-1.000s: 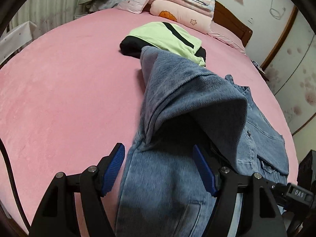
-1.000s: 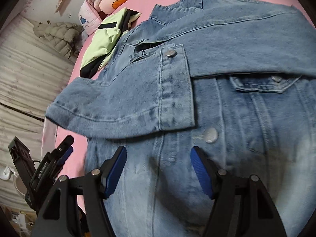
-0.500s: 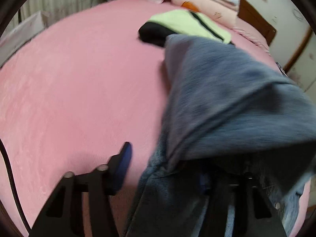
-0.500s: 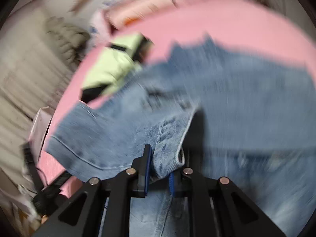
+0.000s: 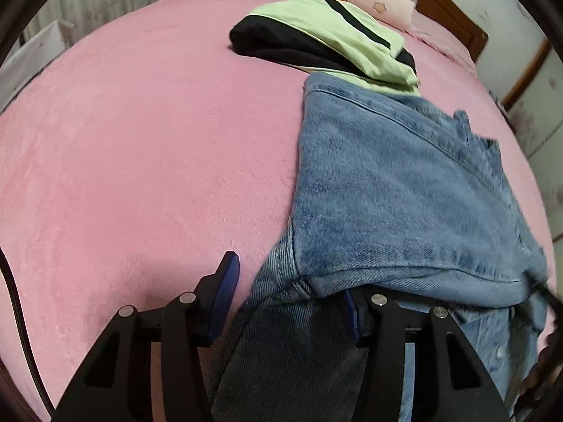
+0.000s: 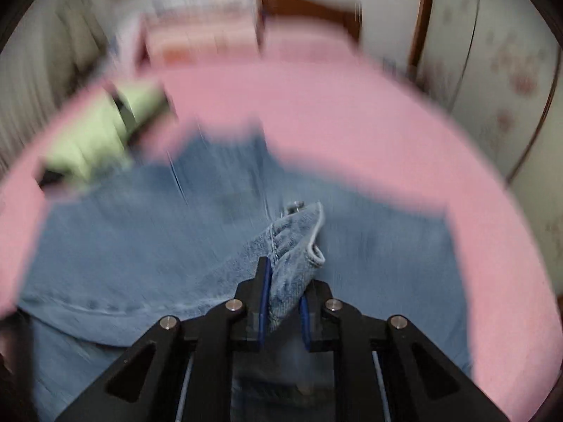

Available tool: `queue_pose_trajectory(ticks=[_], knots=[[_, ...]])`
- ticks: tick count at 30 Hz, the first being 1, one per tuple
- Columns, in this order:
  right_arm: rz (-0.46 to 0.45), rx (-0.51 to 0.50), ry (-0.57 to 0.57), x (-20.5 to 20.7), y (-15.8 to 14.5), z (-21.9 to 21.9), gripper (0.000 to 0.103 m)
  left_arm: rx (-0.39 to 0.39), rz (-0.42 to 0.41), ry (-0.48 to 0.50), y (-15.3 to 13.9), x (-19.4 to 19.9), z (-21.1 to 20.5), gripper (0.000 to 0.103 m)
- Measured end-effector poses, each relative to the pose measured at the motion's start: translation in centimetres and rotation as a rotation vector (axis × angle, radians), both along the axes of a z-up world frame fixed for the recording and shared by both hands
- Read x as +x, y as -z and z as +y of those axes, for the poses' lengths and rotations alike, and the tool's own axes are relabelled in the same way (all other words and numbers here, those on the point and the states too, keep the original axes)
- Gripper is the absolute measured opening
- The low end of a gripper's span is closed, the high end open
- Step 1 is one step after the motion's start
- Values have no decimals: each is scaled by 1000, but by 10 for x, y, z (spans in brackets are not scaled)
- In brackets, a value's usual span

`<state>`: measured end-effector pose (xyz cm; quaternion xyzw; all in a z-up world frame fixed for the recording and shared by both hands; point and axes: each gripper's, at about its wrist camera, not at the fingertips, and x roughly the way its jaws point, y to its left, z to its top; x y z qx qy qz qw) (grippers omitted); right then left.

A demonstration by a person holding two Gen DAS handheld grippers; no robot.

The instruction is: Fold large clothes

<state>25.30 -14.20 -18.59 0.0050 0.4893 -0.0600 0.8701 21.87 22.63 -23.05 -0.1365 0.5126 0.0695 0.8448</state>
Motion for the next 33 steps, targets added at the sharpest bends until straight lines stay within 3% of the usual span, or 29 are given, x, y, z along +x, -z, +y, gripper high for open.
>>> queue_pose_trajectory(ticks=[2,4,5,8,11,13,16,19,24,27,30,33], knots=[[95,88,34,-7,28,-11,21,7,21,46,-2,-3,-3,51],[53,155,72,-21,20,-22,41,-15,40,113,-8,-9,-3,51],[61,175,86,-23,17,-26,45,-30,42,136,-11,-12,-3,51],[41,289,93,-30,2,-43,46,-87,12,200,-30,-20,-1,56],[17,310,86,-28,-10,-61,47,-98,-49,195,-47,-14,3,63],[9,318,84,-19,-10,-69,47,-76,-69,163,-53,2,5,63],[25,338,65,14,-3,-71,47,-104,-100,121,-57,37,4,63],[55,375,56,40,9,-75,47,-83,-112,131,-53,71,-10,63],[88,340,44,82,28,-64,47,-19,-47,149,-25,126,-40,63],[69,237,32,94,32,-54,51,73,8,115,-2,144,-47,63],[62,204,43,96,38,-53,51,67,19,98,8,147,-44,64],[72,188,66,88,33,-57,51,136,15,123,2,141,-49,64]])
